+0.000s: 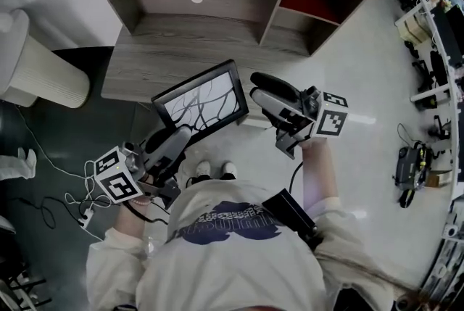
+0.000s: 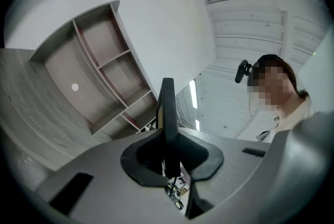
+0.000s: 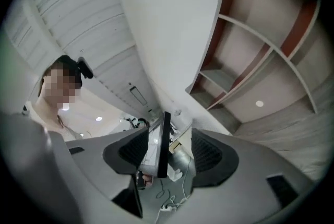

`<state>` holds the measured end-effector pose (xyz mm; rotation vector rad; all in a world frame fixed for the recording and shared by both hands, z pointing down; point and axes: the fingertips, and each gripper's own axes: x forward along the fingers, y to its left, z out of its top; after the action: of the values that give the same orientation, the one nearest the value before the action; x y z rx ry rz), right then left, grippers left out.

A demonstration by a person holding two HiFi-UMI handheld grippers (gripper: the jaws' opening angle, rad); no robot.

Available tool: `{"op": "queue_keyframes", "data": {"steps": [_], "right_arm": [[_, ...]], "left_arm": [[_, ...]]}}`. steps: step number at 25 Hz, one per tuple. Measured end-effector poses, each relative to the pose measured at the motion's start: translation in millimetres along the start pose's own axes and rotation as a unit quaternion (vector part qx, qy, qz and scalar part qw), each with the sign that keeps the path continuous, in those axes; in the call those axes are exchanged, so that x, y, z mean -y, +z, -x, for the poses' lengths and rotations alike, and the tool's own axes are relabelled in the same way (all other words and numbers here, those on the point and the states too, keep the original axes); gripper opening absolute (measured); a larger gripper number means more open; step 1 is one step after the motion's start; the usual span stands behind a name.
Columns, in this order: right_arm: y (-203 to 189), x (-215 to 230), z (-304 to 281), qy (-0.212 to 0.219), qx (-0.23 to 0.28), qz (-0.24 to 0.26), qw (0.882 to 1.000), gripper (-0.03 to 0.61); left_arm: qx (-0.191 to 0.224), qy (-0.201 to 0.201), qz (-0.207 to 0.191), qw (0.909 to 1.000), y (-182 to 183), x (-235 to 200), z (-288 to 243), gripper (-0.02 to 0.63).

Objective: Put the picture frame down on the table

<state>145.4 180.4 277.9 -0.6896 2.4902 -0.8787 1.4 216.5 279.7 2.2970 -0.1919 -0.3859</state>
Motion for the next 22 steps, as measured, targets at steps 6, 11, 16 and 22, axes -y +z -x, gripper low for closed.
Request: {"op": "queue_keyframes", "data": {"steps": [6, 11, 16, 22], "right_arm": [[-22, 2, -28, 0.019, -0.053, -0.002, 0.998, 0.233], [-23, 3, -26, 0.012, -0.055, 0.005, 0.998, 0.186], [-30, 8, -27, 0.008, -0.076, 0.010, 0.997, 0.154], [-31, 4, -29, 0.028, -0.074, -0.004, 0.997, 0.084]], "left_arm": [[-0.002, -0.004, 0.026, 0.9997, 0, -5, 2, 0.057], [-0.001, 0.007, 0.023, 0.9997, -2, -7, 2, 0.057], [0.001, 0.012, 0.023, 0.9997, -3, -9, 3, 0.057], [0.007, 0.024, 0.021, 0.9995, -5, -11, 3, 0.057]]}}
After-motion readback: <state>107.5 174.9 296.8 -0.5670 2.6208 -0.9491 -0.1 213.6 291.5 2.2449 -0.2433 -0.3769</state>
